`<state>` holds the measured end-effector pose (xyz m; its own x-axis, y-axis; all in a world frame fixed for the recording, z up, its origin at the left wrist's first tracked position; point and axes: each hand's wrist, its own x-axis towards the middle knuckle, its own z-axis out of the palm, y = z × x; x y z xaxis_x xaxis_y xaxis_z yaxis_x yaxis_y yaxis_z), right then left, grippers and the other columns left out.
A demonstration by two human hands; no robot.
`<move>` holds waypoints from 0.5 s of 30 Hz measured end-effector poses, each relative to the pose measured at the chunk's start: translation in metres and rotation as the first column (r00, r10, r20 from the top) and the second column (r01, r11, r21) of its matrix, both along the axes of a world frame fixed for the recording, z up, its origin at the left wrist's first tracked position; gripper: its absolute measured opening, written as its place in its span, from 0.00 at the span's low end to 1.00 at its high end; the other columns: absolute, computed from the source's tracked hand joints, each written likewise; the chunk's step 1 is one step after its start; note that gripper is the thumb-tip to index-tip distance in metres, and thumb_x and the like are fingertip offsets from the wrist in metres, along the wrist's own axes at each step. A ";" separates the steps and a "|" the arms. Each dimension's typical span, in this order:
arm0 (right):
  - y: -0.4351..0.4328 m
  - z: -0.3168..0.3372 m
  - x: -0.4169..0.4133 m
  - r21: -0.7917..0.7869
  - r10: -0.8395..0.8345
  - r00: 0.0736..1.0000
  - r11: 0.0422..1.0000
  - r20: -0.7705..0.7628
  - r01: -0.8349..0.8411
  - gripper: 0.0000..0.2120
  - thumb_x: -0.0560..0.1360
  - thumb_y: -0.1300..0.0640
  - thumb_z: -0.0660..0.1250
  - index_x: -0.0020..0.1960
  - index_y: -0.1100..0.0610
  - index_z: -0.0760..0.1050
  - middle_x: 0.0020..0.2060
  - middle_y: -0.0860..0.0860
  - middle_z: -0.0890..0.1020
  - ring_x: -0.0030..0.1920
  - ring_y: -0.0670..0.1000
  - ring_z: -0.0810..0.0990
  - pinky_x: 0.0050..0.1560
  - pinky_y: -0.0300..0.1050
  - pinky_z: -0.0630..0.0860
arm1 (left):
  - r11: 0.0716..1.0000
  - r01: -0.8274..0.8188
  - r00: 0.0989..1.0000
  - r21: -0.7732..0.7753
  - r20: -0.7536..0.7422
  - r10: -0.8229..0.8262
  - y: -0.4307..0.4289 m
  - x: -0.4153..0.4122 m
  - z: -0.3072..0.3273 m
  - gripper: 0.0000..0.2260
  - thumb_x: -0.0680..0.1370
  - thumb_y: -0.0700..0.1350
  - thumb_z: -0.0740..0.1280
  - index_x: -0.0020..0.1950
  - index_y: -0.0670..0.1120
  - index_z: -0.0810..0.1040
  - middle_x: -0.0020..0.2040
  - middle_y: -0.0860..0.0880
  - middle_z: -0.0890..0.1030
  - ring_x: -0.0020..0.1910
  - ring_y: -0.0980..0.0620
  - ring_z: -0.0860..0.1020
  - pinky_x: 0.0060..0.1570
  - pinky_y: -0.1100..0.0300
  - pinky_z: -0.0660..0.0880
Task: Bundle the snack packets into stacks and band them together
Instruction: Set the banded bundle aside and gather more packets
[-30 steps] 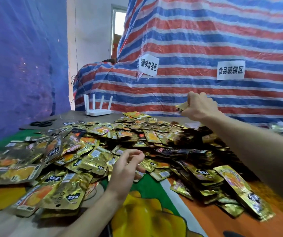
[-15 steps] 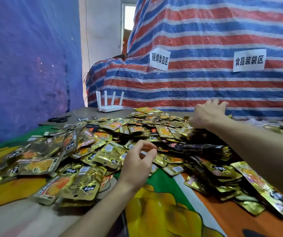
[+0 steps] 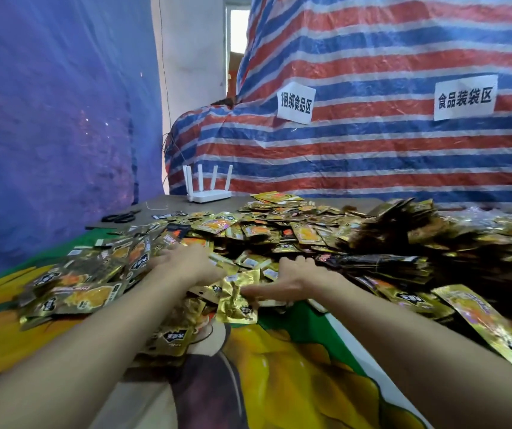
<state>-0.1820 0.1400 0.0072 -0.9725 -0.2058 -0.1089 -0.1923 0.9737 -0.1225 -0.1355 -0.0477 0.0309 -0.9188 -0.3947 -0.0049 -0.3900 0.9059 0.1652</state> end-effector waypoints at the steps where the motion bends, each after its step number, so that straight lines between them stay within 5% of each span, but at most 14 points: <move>1: -0.001 0.000 -0.001 -0.038 -0.024 0.999 0.999 0.031 0.025 0.65 0.56 0.13 0.59 0.77 0.58 0.62 0.76 0.63 0.64 0.74 0.66 0.63 0.72 0.62 0.66 | 1.000 -0.027 1.000 0.010 0.010 0.026 -0.003 -0.003 -0.005 0.40 0.74 0.68 0.67 0.77 0.44 0.65 0.78 0.38 0.63 0.74 0.36 0.66 0.71 0.41 0.66; 5: -0.009 -0.003 -0.008 -0.184 -0.108 0.993 0.976 0.051 0.115 0.66 0.52 0.17 0.68 0.77 0.56 0.60 0.75 0.61 0.65 0.74 0.65 0.62 0.71 0.63 0.67 | 0.993 -0.122 0.992 0.001 -0.028 0.122 -0.001 -0.008 -0.021 0.39 0.72 0.68 0.70 0.74 0.45 0.67 0.76 0.38 0.63 0.73 0.36 0.64 0.67 0.42 0.66; 11: -0.024 -0.007 -0.017 -0.380 -0.196 0.978 0.901 0.069 0.207 0.44 0.59 0.34 0.77 0.66 0.57 0.71 0.60 0.58 0.78 0.61 0.60 0.77 0.61 0.55 0.78 | 0.995 -0.068 0.993 0.071 -0.090 0.074 0.004 -0.019 -0.025 0.32 0.73 0.60 0.73 0.71 0.45 0.70 0.76 0.40 0.66 0.74 0.39 0.64 0.70 0.45 0.65; 15: -0.033 -0.002 -0.017 -0.419 -0.149 0.979 0.886 0.143 0.196 0.46 0.61 0.35 0.77 0.70 0.58 0.68 0.67 0.61 0.74 0.69 0.64 0.69 0.68 0.62 0.71 | 0.987 -0.074 0.994 0.144 -0.074 0.085 0.008 -0.026 -0.024 0.37 0.70 0.64 0.74 0.71 0.44 0.70 0.78 0.38 0.61 0.77 0.38 0.59 0.71 0.46 0.62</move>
